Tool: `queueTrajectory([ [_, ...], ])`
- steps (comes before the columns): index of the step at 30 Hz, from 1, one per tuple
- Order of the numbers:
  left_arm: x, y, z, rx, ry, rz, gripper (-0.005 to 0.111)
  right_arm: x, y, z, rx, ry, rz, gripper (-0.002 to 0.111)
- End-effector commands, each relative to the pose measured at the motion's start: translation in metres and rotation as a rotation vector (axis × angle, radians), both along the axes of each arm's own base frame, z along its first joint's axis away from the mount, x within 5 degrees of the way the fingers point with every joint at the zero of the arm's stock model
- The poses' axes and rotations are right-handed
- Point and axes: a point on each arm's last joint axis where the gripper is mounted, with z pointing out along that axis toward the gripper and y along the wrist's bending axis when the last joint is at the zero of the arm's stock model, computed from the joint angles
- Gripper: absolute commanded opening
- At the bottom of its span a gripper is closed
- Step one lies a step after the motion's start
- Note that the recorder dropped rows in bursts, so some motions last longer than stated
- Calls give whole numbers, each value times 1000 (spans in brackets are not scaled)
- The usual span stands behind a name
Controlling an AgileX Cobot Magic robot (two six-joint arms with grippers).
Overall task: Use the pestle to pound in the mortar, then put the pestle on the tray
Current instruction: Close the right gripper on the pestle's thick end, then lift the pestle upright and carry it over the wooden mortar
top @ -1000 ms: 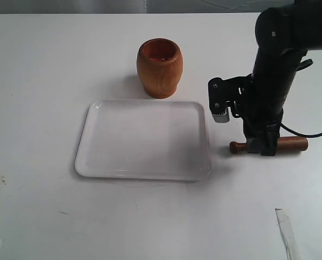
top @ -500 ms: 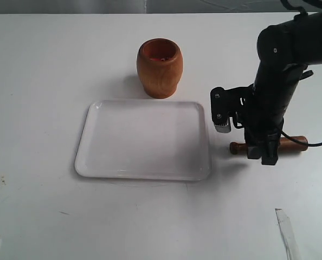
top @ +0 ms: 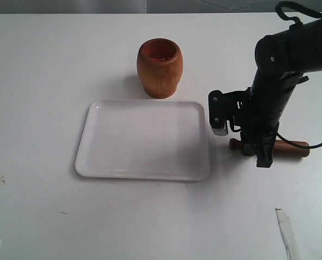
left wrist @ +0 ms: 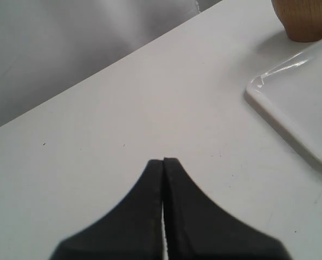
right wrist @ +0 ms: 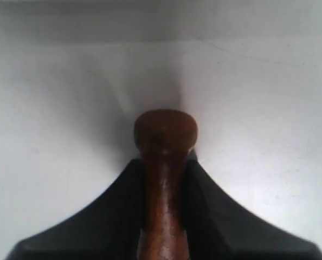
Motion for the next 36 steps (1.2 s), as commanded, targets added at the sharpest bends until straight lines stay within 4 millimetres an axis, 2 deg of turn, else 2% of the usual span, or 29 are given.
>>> queueTrajectory([
  [1, 0, -1, 0, -15, -4, -6, 0, 3, 3, 5, 48, -63, -35, 0],
  [5, 0, -1, 0, -15, -4, -6, 0, 14, 12, 31, 199, -250, -151, 0],
  [11, 0, -1, 0, -15, -4, -6, 0, 24, 14, 95, 466, -542, -290, 0],
  [18, 0, -1, 0, -15, -4, -6, 0, 31, 12, 156, 894, -757, -651, 0],
  [21, 0, -1, 0, -15, -4, -6, 0, 35, 17, 170, 1081, -830, -769, 0],
  [25, 0, -1, 0, -15, -4, -6, 0, 35, 27, 172, 1330, -891, -856, 0],
  [29, 0, -1, 0, -15, -4, -6, 0, 27, 41, 158, 1642, -795, -764, 0],
  [30, 0, -1, 0, -15, -4, -6, 0, 28, 43, 150, 1666, -764, -764, 0],
  [33, 0, -1, 0, -15, -4, -6, 0, 37, 52, 119, 1593, -723, -756, 0],
  [36, 0, -1, 0, -15, -4, -6, 0, 37, 63, 99, 1614, -677, -643, 0],
])
